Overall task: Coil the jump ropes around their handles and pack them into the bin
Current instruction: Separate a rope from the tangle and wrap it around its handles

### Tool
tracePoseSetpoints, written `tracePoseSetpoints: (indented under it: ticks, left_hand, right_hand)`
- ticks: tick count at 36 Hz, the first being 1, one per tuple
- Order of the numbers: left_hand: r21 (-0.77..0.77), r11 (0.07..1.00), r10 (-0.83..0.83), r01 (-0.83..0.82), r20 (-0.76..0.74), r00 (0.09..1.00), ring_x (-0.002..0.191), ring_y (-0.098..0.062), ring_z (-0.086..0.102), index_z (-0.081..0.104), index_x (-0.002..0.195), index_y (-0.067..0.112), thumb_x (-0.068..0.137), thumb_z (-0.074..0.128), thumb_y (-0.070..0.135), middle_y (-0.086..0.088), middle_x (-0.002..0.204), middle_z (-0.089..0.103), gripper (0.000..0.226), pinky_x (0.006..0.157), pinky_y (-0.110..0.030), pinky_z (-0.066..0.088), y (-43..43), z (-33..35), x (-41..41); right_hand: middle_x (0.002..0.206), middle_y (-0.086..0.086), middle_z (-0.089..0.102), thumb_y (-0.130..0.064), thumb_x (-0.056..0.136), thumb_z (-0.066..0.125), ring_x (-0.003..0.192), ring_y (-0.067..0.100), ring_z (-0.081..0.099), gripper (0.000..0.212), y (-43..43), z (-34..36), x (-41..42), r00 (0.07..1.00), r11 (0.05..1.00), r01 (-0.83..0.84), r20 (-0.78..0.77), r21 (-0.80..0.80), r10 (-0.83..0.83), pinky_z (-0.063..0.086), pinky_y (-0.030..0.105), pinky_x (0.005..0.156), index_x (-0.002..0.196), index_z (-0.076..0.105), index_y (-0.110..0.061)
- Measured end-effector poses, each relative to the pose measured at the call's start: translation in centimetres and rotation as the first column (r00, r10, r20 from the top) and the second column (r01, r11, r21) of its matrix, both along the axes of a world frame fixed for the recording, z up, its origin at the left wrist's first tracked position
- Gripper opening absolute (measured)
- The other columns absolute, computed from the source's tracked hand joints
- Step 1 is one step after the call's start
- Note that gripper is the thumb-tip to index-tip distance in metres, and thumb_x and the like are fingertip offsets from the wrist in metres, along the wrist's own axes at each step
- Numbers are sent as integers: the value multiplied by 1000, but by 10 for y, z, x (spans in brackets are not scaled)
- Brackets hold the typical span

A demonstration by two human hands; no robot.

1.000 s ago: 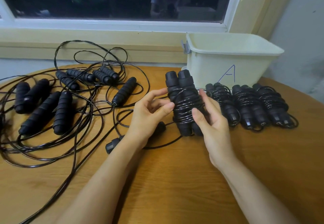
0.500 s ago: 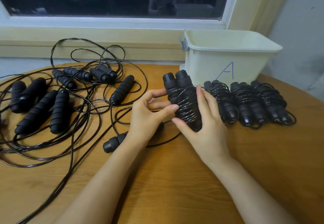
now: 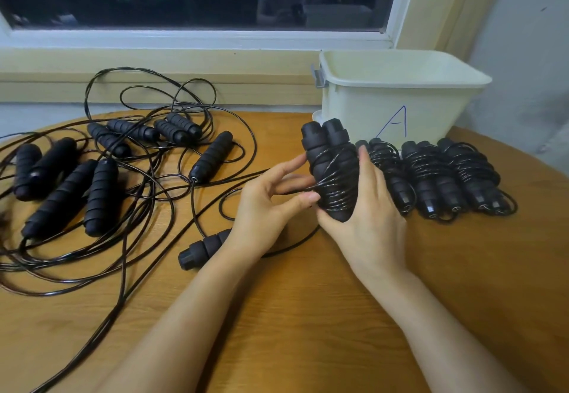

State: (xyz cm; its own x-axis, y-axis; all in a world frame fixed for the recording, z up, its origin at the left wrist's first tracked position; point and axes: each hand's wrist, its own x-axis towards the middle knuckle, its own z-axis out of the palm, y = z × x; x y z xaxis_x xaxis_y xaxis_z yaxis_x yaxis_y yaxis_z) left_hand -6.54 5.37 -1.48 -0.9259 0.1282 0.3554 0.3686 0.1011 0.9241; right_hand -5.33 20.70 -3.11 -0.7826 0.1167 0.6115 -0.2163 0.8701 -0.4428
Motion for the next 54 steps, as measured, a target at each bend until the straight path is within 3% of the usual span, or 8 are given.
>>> tracePoseSetpoints:
  ticks: [7,11,17,24,34,37,46,54]
  left_hand:
    - [55,995,83,-81,-47,995,99,-6,70,66,112,22,78,72,20,10,99,75,35,86,-14,50,-5,0,-3]
    - [103,990,102,-99,-28,994,97,-10,72,69,105,20,73,74,24,6,97,77,33,84,-19,53,-8,0,-5]
    - [152,985,69,-78,61,996,107,-9,68,59,123,24,72,71,27,6,109,74,53,86,-18,52,-12,1,-9]
    - [99,992,-91,76,158,983,118,-7,61,50,140,6,94,58,31,-2,125,68,53,90,-12,46,-18,5,-10]
    - [191,981,-12,-17,150,989,100,-8,69,61,124,1,79,65,26,-2,107,74,52,81,-13,49,-12,4,-7]
    - [212,977,-2,-32,158,987,96,-10,71,62,120,3,74,69,23,-5,104,76,51,78,-13,51,-8,5,-5]
    - [178,978,83,-108,143,986,99,-11,71,69,109,18,73,69,24,4,99,77,37,93,-28,53,-15,5,-7]
    - [175,977,102,-120,104,989,98,2,68,67,106,24,88,62,5,17,92,75,27,80,-8,48,-16,2,-9]
  right_hand:
    - [136,-6,56,-26,70,88,123,1,51,89,-1,0,3,961,884,-261,-15,-389,278,32,-2,92,146,42,-18]
    - [136,-4,48,-30,69,83,124,-16,40,82,-4,0,3,938,832,-339,-86,-439,337,35,5,100,142,49,-12]
    - [129,-8,57,-36,74,79,126,13,55,78,-3,2,5,868,687,-433,-65,-584,492,47,39,104,144,48,-25]
    - [132,-13,62,-20,83,72,126,3,54,64,-6,8,11,742,444,-472,-71,-761,667,45,16,99,142,46,-24]
    - [142,-10,46,-44,78,71,135,5,42,73,-9,4,9,815,654,-505,-62,-563,575,39,18,107,144,44,-25]
    - [137,-12,54,-44,78,73,130,9,50,73,-8,-1,8,848,681,-474,-81,-559,524,46,33,106,143,46,-27]
    - [136,-8,61,-26,88,69,130,8,52,60,0,7,6,805,494,-453,-102,-742,584,43,39,111,144,49,-19]
    - [135,-7,62,-25,84,63,127,8,55,56,0,9,6,756,286,-449,-189,-847,627,48,24,99,139,50,-25]
